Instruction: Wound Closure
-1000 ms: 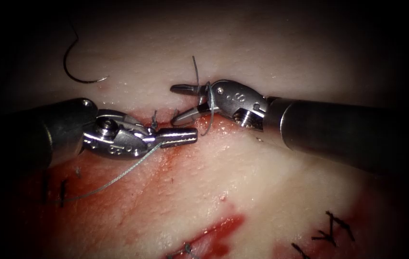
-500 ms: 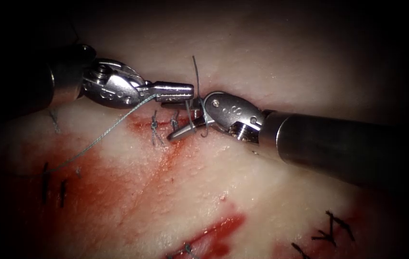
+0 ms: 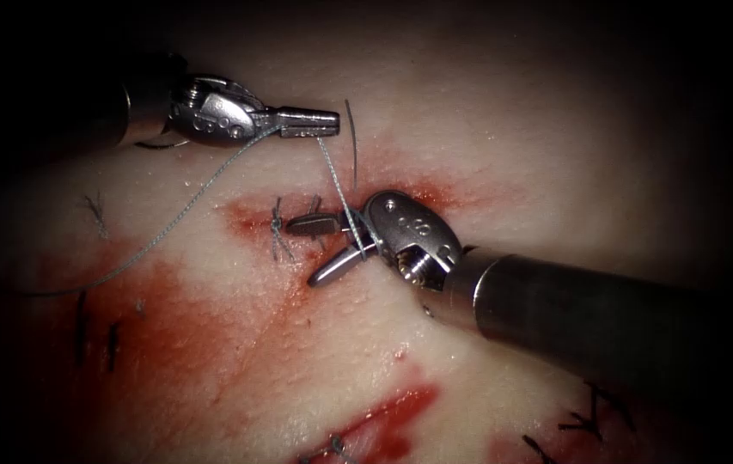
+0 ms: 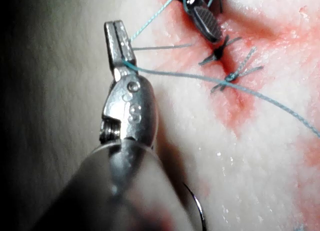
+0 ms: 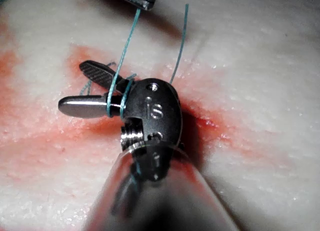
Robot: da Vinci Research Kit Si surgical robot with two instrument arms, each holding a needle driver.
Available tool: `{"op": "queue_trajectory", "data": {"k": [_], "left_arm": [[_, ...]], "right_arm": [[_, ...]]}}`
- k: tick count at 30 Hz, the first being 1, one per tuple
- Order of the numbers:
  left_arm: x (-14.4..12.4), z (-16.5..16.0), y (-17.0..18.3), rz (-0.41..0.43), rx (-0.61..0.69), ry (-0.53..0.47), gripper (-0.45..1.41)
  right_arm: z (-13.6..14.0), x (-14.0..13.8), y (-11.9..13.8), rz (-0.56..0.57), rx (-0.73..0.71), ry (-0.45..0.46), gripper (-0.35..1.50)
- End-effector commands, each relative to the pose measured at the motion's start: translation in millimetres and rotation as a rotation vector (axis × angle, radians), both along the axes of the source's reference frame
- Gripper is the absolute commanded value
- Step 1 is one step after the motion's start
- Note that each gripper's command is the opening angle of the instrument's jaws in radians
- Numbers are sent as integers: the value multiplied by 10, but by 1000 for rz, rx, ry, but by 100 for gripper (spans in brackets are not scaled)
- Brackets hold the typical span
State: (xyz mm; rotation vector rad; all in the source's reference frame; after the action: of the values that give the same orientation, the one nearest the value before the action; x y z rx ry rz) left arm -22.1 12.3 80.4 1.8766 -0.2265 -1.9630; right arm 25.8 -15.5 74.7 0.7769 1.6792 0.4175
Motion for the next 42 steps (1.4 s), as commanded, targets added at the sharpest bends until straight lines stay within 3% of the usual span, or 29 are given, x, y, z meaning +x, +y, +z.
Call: {"op": "queue_trajectory", "data": {"k": [1,10,12,18,27,31,32,38,42], "left_arm": [[-2,15,3,-12,-17,21,-45],[26,50,-5,-61,-55,100,-45],[26,58,-21,-88,-75,120,-45],[23,62,-44,-107,-93,144,-45],[7,57,-67,-227,-109,175,-45],[4,49,-80,-343,-147,250,-45],[2,46,-87,-407,-170,308,-45],[-21,35,-116,-503,-190,419,-45],[-42,26,-128,-538,-192,455,-45]], "right_arm": [[-2,4,4,18,12,27,79],[-6,-13,5,95,41,25,79],[-6,-12,13,179,74,29,78],[-7,-14,20,287,119,33,76],[-9,-4,28,401,171,43,78],[-9,-7,34,455,187,45,78],[-8,-11,37,463,185,44,76],[-2,-19,47,514,156,41,73],[3,-19,45,541,178,-82,73]]}}
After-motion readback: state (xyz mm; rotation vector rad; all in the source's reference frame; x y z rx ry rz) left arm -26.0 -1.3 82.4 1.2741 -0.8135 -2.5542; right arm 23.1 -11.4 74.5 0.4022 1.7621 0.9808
